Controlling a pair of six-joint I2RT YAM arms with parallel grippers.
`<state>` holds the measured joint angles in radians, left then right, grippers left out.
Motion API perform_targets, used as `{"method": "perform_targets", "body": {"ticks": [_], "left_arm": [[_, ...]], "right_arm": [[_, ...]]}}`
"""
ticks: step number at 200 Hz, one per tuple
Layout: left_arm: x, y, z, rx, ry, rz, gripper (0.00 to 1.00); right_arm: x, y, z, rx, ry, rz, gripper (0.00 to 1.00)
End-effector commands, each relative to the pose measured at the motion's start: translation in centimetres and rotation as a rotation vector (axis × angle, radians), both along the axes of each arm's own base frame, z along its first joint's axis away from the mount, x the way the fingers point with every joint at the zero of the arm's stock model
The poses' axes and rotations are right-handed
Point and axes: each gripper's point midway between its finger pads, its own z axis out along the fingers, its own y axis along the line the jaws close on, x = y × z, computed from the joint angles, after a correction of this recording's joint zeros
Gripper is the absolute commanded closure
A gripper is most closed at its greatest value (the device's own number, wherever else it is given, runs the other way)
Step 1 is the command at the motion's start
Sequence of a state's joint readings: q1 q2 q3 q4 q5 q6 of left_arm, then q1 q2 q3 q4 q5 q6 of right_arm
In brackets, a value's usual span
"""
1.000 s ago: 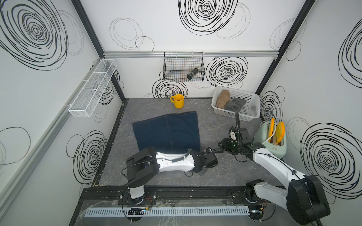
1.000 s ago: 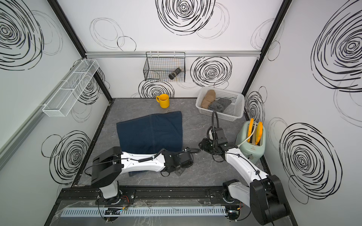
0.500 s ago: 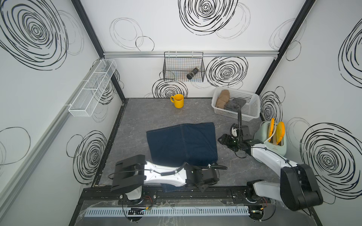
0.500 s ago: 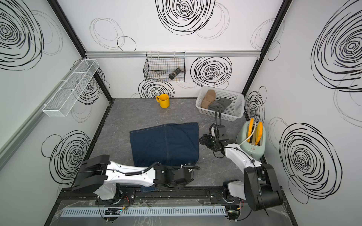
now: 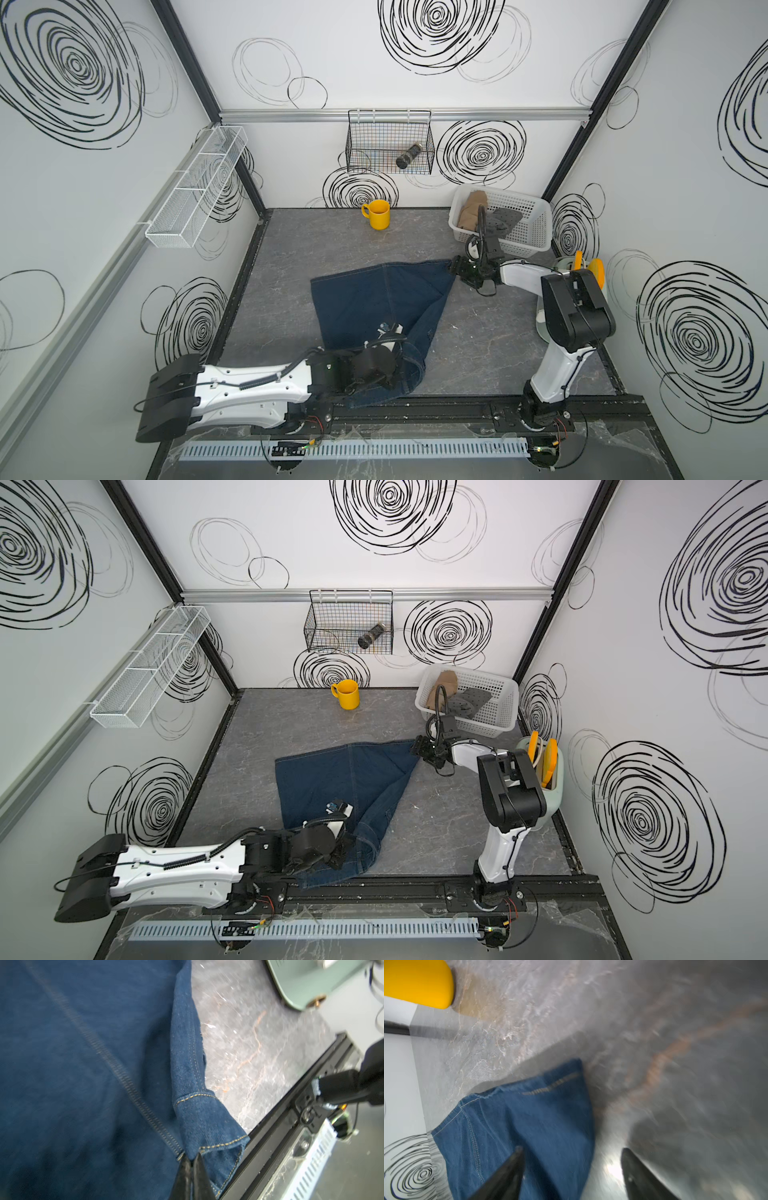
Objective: Roll up the skirts
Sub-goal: Fold the skirt at the center of the board.
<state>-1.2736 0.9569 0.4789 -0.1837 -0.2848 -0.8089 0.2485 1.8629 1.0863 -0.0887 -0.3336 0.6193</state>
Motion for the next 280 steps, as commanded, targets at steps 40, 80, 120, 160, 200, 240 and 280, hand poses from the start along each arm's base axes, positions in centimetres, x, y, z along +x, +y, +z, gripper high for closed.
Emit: {"method": "perform_targets", "body": {"ticks": [40, 80, 120, 160, 200, 240, 280], "left_arm": [[3.2, 6.6, -1.2, -0.163, 0.144, 0.353, 1.00], [5.7, 7.3, -0.4, -0.253, 0.120, 0.403, 1.00], [9.8, 3.9, 3.7, -0.219, 0.011, 0.297, 1.00], [12.0, -1.2, 5.7, -0.090, -0.030, 0.126, 1.00], [7.7, -2.3, 4.5, -0.037, -0.003, 0.047, 1.00], [4.5, -0.3, 3.5, -0.141, 0.096, 0.100, 1.00], [5.9, 5.6, 2.7, -0.244, 0.157, 0.352, 1.00]], "right_arm": [[3.2, 4.8, 1.3, 0.071, -0.068, 0.074, 0.89], [6.4, 1.0, 8.0, 0.066, -0.229, -0.058, 1.00], [8.0, -5.0, 11.8, 0.054, -0.292, -0.187, 1.00], [6.5, -9.0, 11.8, 0.064, -0.297, -0.258, 1.00], [3.0, -9.8, 11.7, 0.002, -0.260, -0.343, 1.00], [1.5, -4.1, 13.7, -0.085, -0.353, -0.273, 1.00], [4.1, 2.9, 14.5, -0.115, -0.354, -0.161, 1.00]]}}
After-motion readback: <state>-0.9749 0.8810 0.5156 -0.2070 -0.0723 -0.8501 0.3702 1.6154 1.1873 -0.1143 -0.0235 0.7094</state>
